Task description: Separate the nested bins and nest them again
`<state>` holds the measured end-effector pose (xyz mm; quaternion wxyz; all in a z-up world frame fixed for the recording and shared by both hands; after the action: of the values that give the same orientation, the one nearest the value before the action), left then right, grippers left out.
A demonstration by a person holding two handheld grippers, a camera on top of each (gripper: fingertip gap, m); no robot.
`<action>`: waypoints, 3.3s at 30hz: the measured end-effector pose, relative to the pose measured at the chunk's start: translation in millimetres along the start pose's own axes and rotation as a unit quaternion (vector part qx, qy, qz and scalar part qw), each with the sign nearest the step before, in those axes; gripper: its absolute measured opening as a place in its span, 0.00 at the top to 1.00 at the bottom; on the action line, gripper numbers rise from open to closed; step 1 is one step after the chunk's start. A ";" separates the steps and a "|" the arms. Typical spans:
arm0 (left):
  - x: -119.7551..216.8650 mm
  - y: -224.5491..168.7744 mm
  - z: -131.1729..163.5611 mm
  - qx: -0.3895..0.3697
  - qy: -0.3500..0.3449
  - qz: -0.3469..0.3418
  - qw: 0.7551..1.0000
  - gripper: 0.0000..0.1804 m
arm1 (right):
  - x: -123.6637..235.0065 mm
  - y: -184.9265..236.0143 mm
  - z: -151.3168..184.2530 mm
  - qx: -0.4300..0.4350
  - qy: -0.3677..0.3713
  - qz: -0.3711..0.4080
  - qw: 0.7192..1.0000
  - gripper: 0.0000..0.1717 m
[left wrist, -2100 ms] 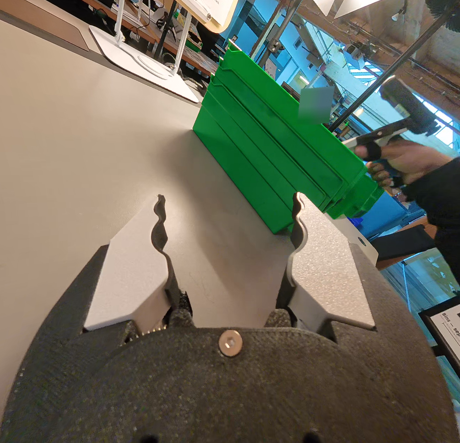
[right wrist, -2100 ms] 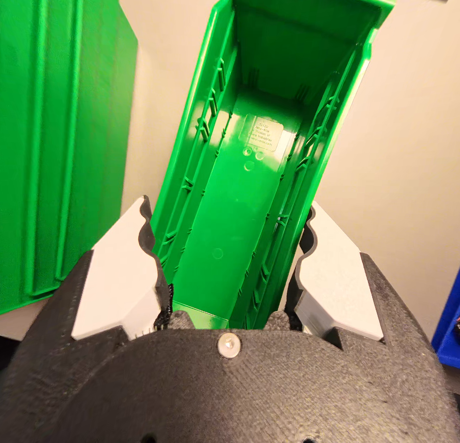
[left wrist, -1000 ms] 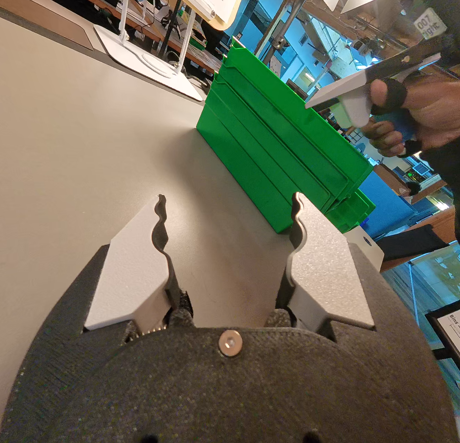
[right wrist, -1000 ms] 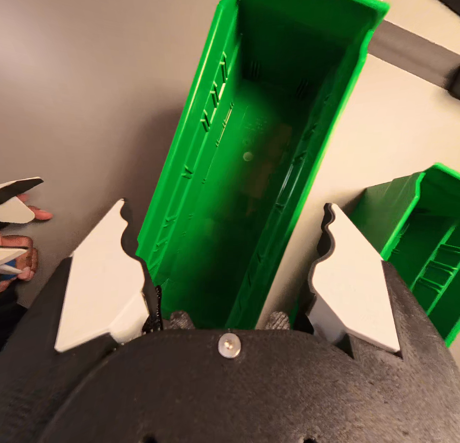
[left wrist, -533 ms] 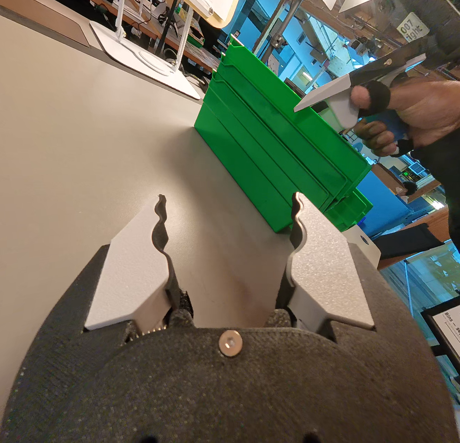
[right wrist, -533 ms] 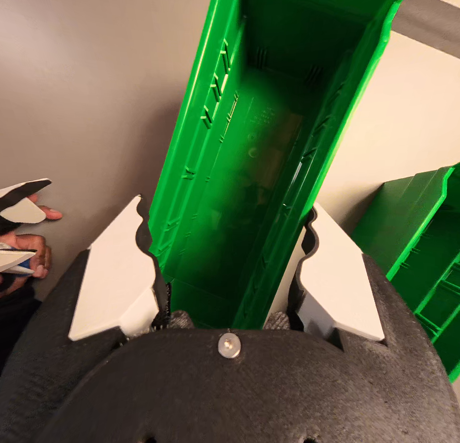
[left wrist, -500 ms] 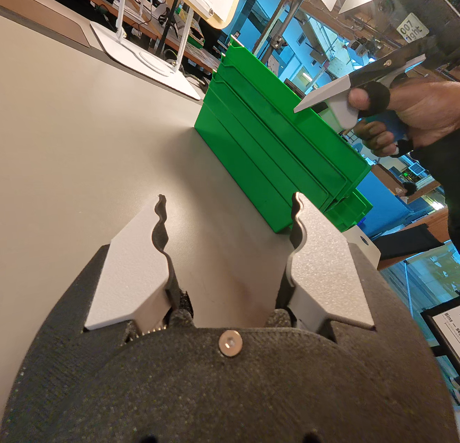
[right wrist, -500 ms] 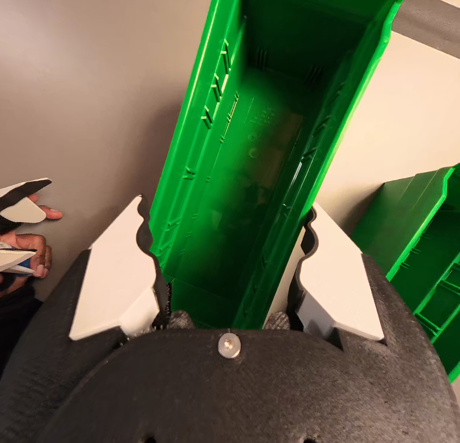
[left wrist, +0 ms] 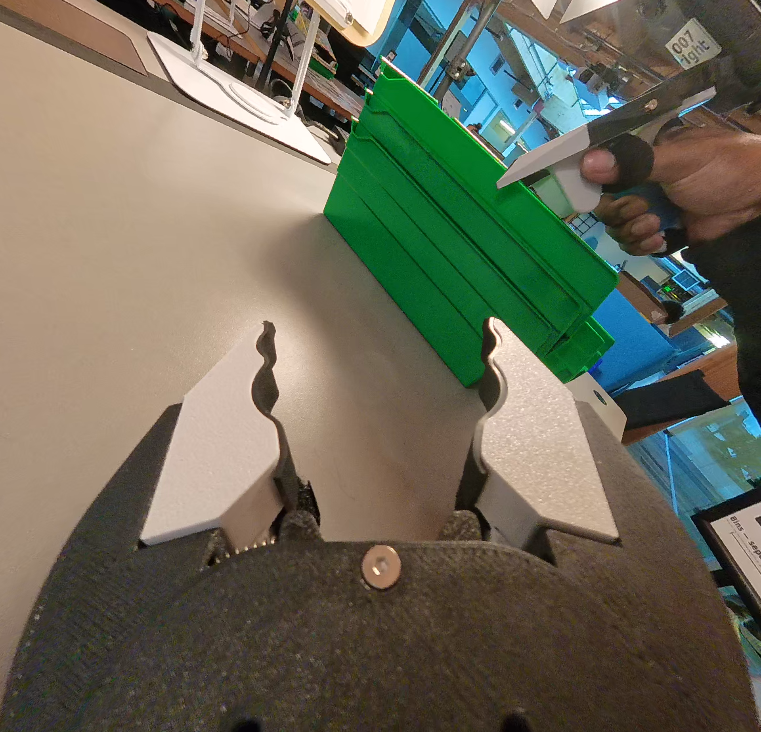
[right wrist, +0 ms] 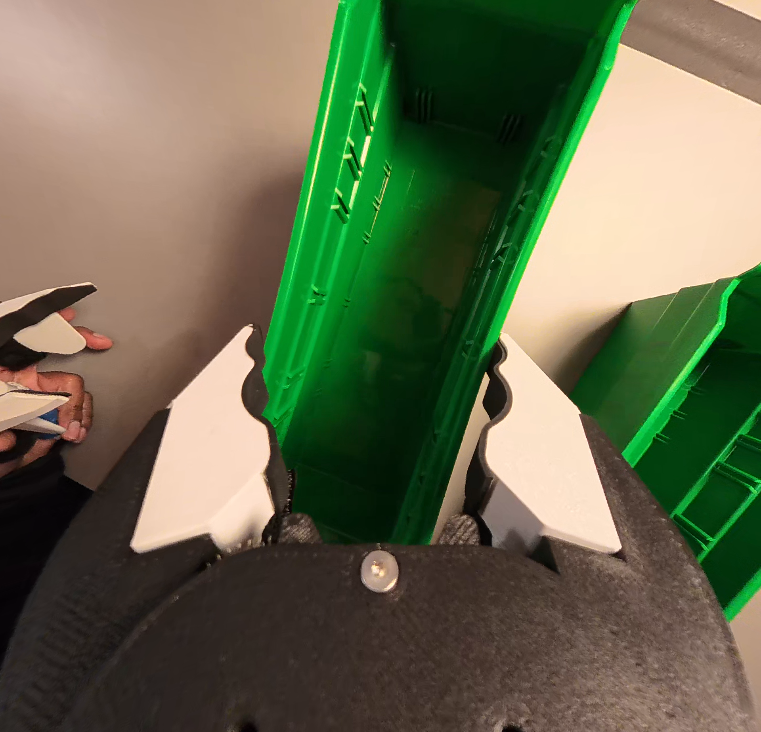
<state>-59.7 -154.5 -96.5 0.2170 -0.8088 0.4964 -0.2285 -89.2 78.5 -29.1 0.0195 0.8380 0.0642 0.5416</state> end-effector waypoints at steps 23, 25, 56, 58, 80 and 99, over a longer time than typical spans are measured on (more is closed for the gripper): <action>0.5 -0.6 -0.1 0.000 -0.001 0.002 1.000 0.45 | -6.1 -9.0 13.9 0.043 0.061 0.067 0.995 0.24; 0.0 -0.6 0.4 -0.001 0.001 0.002 1.000 0.45 | -5.1 -8.9 13.2 0.043 0.063 0.071 0.995 0.26; -0.9 0.0 0.8 -0.001 0.004 0.000 1.000 0.45 | 12.3 -6.7 0.5 0.039 0.012 0.053 0.998 0.39; -0.9 0.0 0.7 -0.001 0.003 0.000 1.000 0.45 | 19.8 -4.2 -3.3 0.039 0.005 0.052 0.998 0.39; 5.9 3.3 -7.3 -0.007 -0.029 -0.014 0.999 0.45 | 76.6 103.7 -57.4 0.083 -0.088 -0.006 0.993 0.38; 39.1 42.4 -28.5 0.014 -0.066 -0.061 0.996 0.45 | -96.1 137.8 -35.5 0.033 -0.033 0.020 0.999 0.28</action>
<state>-90.5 -210.8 -92.1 0.2463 -0.8477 0.4277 -0.1946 -148.5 -71.7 -87.4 -0.0168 0.8567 0.0643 0.5115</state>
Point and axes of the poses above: each gripper's, where its closed fingertips meet, x back along the fingers, z out of its underside, y = z × x across the jaws, the point moved 2 cm from there along x, back along the fingers, and after that the axes turned 2 degrees about y, right-handed, at the moved point
